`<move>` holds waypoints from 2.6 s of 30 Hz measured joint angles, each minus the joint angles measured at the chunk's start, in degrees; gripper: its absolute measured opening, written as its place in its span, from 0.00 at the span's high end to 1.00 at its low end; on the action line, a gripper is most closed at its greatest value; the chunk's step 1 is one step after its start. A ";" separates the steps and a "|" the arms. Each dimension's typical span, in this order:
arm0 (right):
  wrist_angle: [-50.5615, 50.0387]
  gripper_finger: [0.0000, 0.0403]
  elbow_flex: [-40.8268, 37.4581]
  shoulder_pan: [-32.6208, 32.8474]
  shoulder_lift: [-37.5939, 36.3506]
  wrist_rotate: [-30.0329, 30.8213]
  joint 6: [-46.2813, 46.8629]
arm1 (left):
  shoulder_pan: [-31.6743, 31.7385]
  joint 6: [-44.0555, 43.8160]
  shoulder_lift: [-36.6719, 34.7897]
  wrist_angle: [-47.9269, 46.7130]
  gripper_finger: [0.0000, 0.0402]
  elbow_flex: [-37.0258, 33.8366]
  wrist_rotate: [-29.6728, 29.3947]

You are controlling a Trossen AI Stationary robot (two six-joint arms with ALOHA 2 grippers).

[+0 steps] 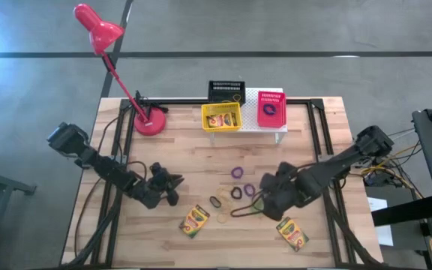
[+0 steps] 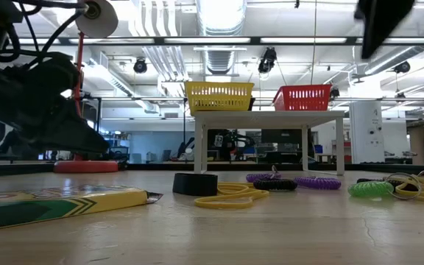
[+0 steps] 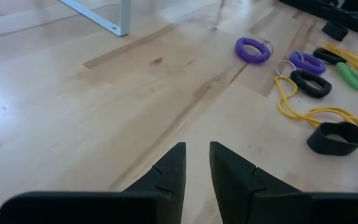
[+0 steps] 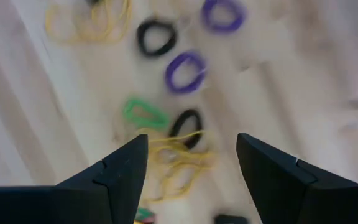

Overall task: Pick & Place Office Desk Supplies
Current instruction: Put the purple spring keychain into the red bin on the shelf

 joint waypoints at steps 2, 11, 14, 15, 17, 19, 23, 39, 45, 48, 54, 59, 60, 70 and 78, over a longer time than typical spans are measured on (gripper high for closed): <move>6.81 0.41 -4.81 -0.37 0.00 -4.08 -1.70 | 0.35 0.00 0.01 0.00 0.81 0.00 0.00; 45.62 0.45 -25.16 -6.07 -0.02 -8.99 -18.19 | 0.66 0.17 0.00 0.00 0.81 0.00 0.00; 50.70 0.46 -29.19 -9.09 0.00 -3.52 -19.85 | 0.66 0.17 0.01 0.00 0.81 0.00 0.00; 51.06 0.47 -30.02 -9.81 0.00 -1.42 -20.13 | 0.66 0.15 0.00 -0.01 0.81 0.00 0.00; 51.03 0.47 -31.32 -10.70 0.02 3.27 -20.13 | 0.66 0.13 0.00 0.00 0.81 0.00 0.00; 51.06 0.48 -32.15 -11.25 0.02 5.10 -20.34 | 0.66 -0.02 0.00 0.00 0.81 0.00 0.00; 51.10 0.48 -33.09 -11.61 0.07 4.38 -21.03 | 0.66 -0.04 0.00 0.26 0.81 0.00 0.00; 61.73 0.50 -40.96 -11.32 0.24 3.41 -17.70 | 0.95 -0.02 0.00 0.95 0.81 0.00 0.00; 63.66 0.58 -42.11 -10.18 0.24 4.94 -17.86 | 0.99 0.00 0.00 0.85 0.81 0.00 0.00; 65.01 0.61 -42.85 -9.26 0.24 6.14 -18.24 | 1.00 0.00 0.01 0.86 0.81 0.00 0.00; 66.47 0.63 -44.11 -8.12 0.24 7.96 -17.97 | 1.01 0.02 0.00 0.85 0.81 0.00 0.00; 67.65 0.63 -44.42 -7.87 0.24 9.33 -18.43 | 1.04 0.17 0.00 0.85 0.81 0.00 0.00; 68.03 0.63 -44.42 -7.87 0.24 9.39 -18.61 | 1.04 0.15 0.00 0.85 0.81 0.00 0.00; 69.23 0.63 -45.74 -7.18 0.24 10.01 -17.93 | 1.04 0.15 0.00 0.83 0.81 0.00 0.00; 74.50 0.63 -48.62 -4.64 0.24 12.41 -16.39 | 1.04 0.15 0.00 0.83 0.81 0.00 0.00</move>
